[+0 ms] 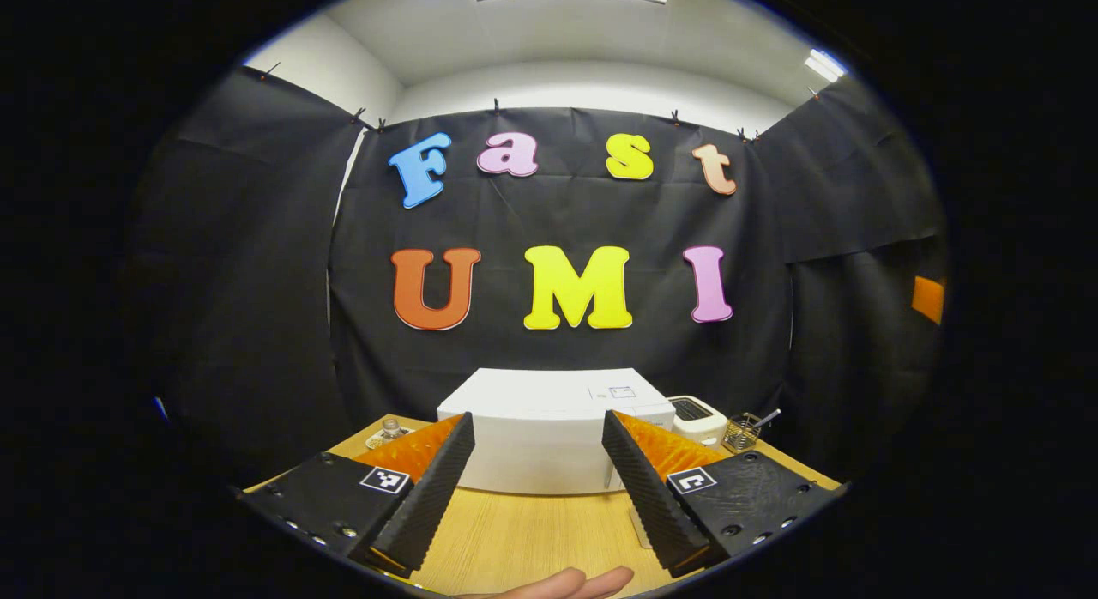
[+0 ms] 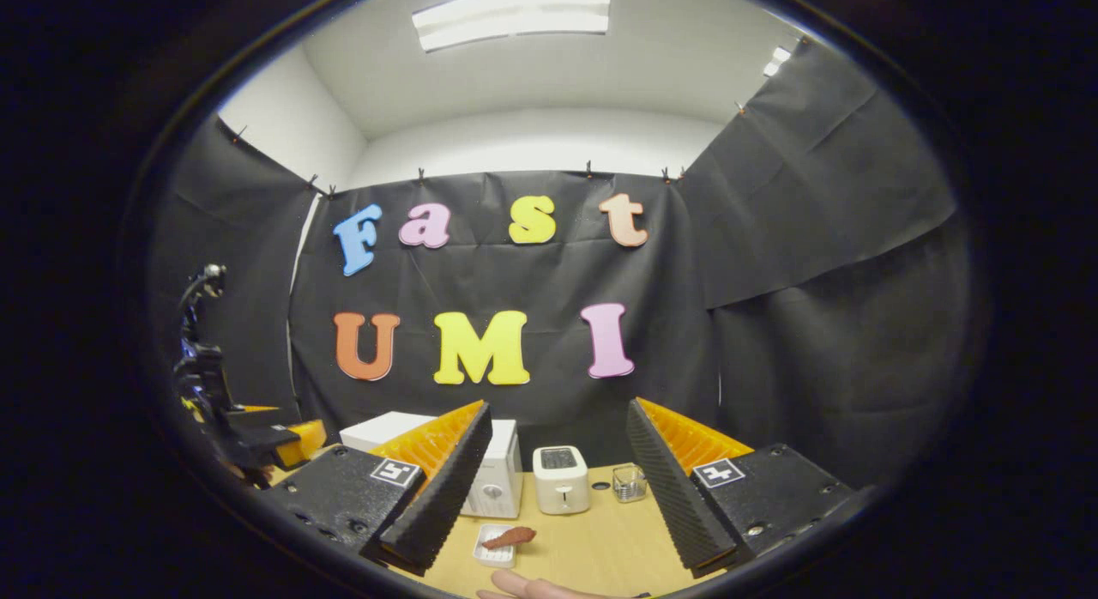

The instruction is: Open the microwave oven with the left hand, put the food in, and close the microwave oven.

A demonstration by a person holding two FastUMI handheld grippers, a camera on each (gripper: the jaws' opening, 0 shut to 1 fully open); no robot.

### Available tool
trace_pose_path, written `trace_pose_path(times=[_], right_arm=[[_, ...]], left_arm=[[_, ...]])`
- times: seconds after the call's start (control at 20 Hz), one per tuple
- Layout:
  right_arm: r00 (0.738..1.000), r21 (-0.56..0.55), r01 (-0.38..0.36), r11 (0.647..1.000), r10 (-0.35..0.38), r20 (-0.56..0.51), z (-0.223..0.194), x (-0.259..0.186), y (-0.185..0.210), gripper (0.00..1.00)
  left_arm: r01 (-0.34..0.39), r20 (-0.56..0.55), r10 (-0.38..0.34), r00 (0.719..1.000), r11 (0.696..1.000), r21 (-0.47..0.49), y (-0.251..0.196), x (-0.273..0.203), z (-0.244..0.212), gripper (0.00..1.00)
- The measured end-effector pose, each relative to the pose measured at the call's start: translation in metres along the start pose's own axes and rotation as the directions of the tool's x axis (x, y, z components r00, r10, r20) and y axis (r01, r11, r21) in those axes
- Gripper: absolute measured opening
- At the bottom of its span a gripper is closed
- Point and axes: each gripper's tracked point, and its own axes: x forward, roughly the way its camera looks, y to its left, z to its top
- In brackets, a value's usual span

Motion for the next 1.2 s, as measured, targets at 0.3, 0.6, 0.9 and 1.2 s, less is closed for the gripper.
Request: trace_pose_path(times=[0.3, 0.6, 0.9, 1.2], right_arm=[[0.999, -0.009, 0.031, 0.999, -0.031, 0.014, -0.005, 0.000, -0.026, 1.00], [0.998, -0.001, 0.055, 0.998, -0.055, -0.004, -0.020, 0.003, -0.052, 1.00], [0.996, -0.003, 0.074, 0.997, -0.074, -0.045, -0.045, 0.010, -0.078, 1.00], [0.992, -0.007, 0.065, 0.998, -0.065, -0.112, -0.071, 0.020, -0.093, 1.00]], left_arm=[[0.019, -0.048, -0.019, 0.999, 1.000, -0.002, -0.040, 0.069, -0.063, 0.93], [0.067, -0.081, -0.068, 0.994, 0.998, -0.014, -0.094, 0.123, -0.124, 0.92], [0.069, -0.143, -0.065, 0.988, 0.997, 0.026, -0.119, 0.172, -0.192, 0.93], [0.118, -0.099, -0.116, 0.988, 0.993, 0.009, -0.143, 0.211, -0.202, 0.72]])
